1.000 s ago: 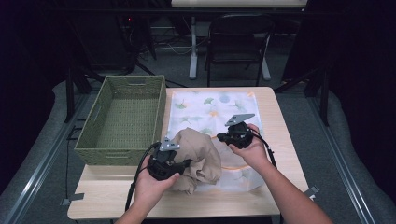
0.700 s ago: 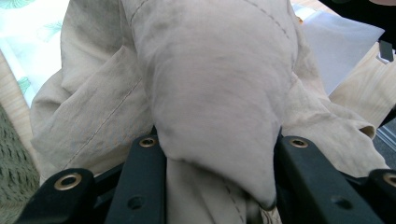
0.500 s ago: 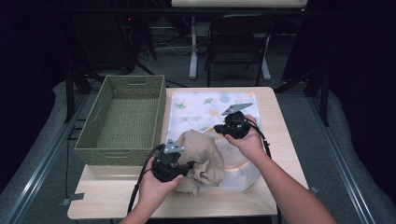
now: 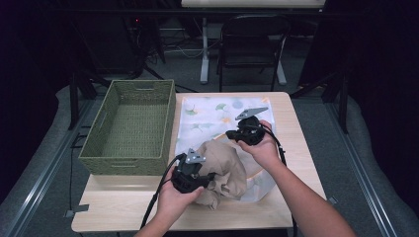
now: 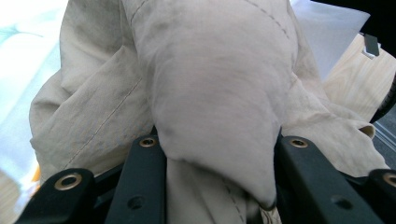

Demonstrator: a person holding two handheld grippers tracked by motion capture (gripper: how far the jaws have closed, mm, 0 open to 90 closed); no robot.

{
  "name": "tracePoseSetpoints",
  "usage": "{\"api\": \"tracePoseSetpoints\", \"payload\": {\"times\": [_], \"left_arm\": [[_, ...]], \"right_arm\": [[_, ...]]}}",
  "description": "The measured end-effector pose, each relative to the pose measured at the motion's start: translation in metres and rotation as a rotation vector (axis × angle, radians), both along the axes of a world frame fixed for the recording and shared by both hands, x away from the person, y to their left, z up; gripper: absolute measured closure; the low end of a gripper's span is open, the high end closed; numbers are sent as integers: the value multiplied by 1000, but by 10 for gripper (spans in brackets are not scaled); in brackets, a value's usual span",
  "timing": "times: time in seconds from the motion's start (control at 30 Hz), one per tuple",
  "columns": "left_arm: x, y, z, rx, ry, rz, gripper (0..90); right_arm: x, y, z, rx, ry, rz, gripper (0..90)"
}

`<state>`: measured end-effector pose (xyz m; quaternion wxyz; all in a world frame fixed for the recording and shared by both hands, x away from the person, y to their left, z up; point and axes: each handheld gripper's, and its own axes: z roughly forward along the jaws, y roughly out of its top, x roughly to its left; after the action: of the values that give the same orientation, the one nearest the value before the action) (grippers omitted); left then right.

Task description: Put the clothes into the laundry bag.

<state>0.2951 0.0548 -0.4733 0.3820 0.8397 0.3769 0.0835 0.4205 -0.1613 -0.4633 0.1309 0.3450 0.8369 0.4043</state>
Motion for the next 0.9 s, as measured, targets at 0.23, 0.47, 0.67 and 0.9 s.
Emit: {"api": "tracePoseSetpoints", "payload": {"times": [0.23,0.47,0.67,0.9], "left_arm": [[0,-13,-5,2,11,-33,661],[7,-18,-12,3,13,-27,661],[15,-20,-18,-4,23,-11,662],[26,-22,-23,-14,26,22,661]], "right_arm": [[-1,0,1,5,2,6,896],[-2,1,1,4,-1,9,897],[-5,1,3,9,-11,16,897],[-9,1,6,9,-26,23,896]]}}
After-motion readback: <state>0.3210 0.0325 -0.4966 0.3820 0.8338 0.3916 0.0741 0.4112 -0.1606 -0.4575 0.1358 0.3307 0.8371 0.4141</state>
